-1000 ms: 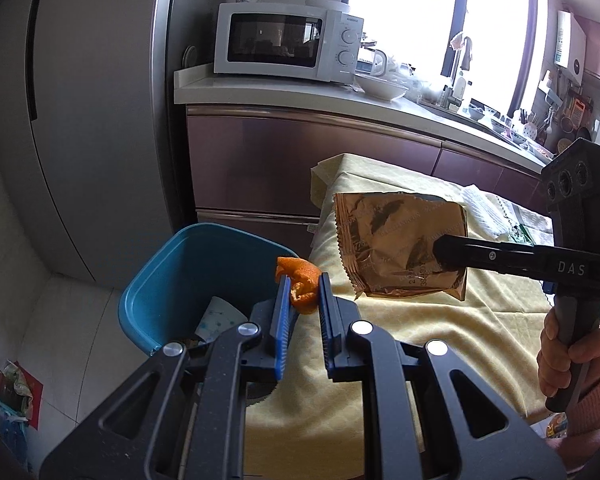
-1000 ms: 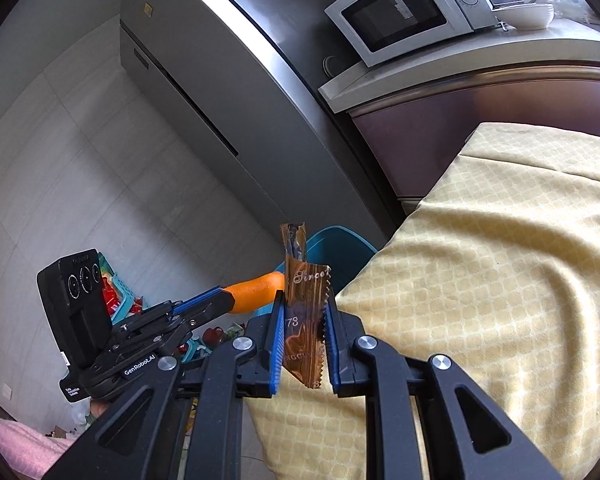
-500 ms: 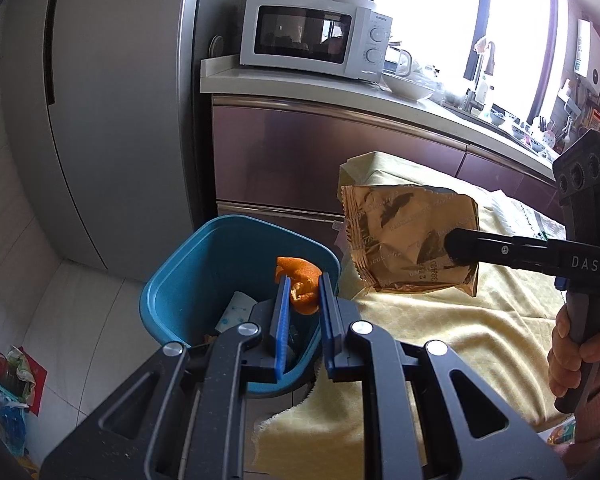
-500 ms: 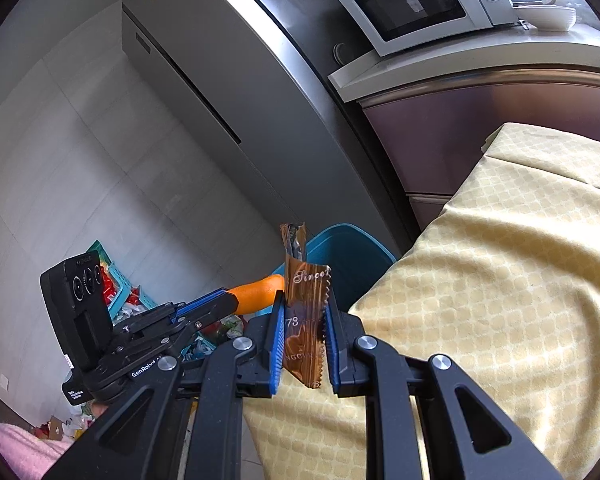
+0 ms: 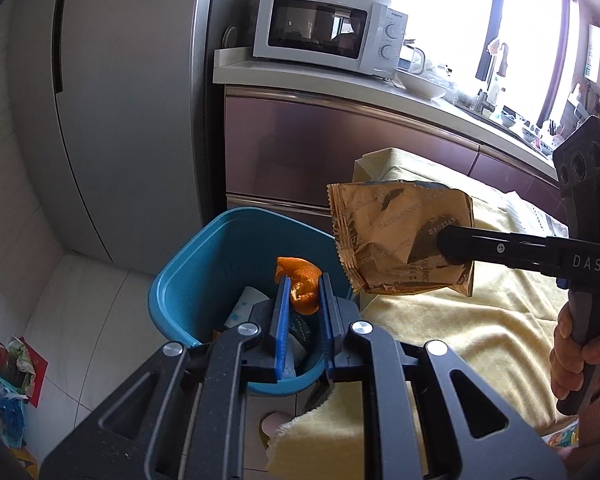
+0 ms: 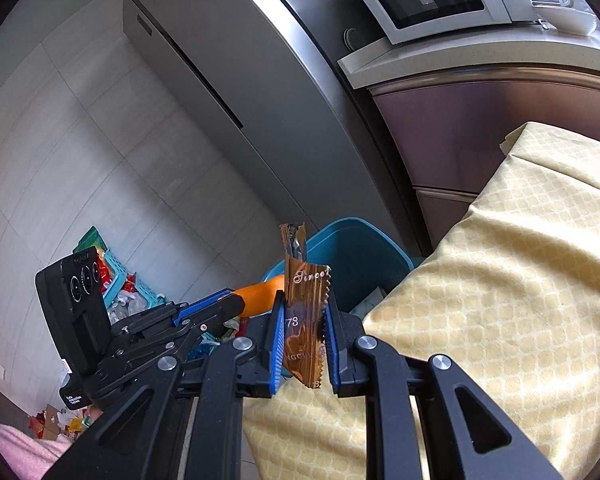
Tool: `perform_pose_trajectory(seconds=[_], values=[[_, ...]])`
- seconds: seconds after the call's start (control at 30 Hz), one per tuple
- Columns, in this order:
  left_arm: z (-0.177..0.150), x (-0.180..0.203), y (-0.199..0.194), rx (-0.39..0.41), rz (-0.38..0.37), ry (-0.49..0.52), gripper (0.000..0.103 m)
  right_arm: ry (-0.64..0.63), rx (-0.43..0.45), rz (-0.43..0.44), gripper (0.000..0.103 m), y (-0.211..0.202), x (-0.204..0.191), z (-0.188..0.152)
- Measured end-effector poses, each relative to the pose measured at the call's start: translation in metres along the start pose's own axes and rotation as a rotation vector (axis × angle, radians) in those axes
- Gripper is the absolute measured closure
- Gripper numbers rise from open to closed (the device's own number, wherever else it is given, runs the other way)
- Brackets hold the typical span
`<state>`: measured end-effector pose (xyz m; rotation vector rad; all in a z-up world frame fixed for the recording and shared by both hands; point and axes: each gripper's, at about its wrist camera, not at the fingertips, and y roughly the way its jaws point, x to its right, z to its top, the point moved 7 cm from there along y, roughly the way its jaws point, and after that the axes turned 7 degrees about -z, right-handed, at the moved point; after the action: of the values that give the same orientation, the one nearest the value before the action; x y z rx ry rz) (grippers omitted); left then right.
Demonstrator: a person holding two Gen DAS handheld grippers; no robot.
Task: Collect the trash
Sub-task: 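Lower the orange peel and brown wrapper over the teal bin with both grippers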
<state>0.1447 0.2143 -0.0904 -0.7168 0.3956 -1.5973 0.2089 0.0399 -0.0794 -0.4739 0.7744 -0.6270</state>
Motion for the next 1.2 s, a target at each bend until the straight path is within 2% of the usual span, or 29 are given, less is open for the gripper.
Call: perform_pose_trajectory(seconds=[1.2], values=[[-0.010,-0.036,0.036,-0.048,0.039,-0.075,0.089,-0.036,-0.126,-0.053,0.086,0.077,-0.015,0.007]])
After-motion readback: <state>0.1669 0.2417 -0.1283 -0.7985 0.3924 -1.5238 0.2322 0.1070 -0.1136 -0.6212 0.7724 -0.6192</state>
